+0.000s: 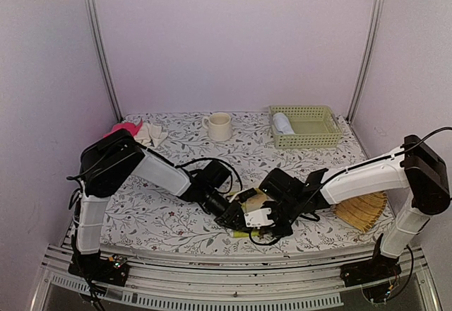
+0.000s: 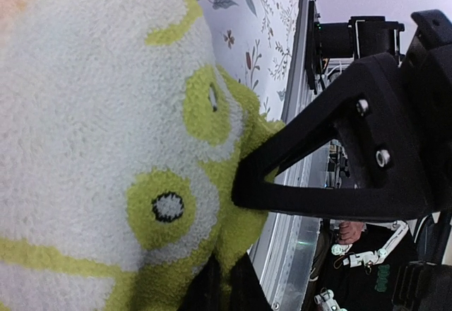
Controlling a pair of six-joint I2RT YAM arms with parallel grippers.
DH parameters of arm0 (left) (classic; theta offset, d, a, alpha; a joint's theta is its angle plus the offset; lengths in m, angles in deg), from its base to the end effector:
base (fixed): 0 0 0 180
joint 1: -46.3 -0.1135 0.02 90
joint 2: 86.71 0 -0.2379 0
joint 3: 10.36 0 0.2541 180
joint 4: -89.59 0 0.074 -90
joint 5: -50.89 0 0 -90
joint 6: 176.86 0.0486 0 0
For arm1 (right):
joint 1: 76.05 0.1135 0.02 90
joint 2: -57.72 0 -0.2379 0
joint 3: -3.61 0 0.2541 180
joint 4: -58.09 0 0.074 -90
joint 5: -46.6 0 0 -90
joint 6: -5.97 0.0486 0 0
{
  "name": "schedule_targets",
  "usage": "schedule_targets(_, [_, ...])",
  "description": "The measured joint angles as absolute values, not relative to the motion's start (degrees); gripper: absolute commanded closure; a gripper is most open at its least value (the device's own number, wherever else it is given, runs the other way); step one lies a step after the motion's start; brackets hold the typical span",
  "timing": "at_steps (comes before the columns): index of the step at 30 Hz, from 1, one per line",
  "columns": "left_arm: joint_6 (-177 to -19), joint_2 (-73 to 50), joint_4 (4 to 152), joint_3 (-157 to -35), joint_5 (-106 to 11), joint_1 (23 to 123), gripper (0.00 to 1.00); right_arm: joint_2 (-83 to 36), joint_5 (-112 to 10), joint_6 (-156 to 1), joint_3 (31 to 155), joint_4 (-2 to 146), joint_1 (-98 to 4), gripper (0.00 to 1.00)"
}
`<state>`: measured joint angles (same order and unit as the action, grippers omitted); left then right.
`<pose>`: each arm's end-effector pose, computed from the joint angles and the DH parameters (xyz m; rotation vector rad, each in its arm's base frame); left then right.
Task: Roll the towels
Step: Roll the towel at the center of the board.
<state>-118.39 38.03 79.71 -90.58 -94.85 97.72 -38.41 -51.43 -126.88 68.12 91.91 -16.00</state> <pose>0.2154 -0.3344 0.0484 -0.8496 -2.3885 1.5217 0.1502 0.2742 0.1057 -2.1573 1.6659 0.2778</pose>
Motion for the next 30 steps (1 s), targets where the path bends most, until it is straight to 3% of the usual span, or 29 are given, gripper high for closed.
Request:
schedule_targets(6, [-118.4, 38.0, 81.1, -89.8, -95.3, 97.4, 0.92, -41.0, -57.6, -126.7, 72.2, 96.9, -18.8, 0.95])
schedule_targets(13, [-119.5, 37.6, 84.3, -88.7, -95.7, 97.4, 0.69, -44.3, -65.2, -126.7, 76.0, 102.2, -22.1, 0.96])
schedule_targets(16, [-119.4, 35.1, 85.6, -86.2, -93.5, 97.4, 0.65, -47.1, -69.9, -126.7, 78.8, 104.8, -24.0, 0.96])
schedule_targets(30, [-113.6, 6.6, 91.7, -59.2, -62.7, 100.1, 0.62, -66.0, -91.8, -131.8, 97.0, 126.8, -32.2, 0.97])
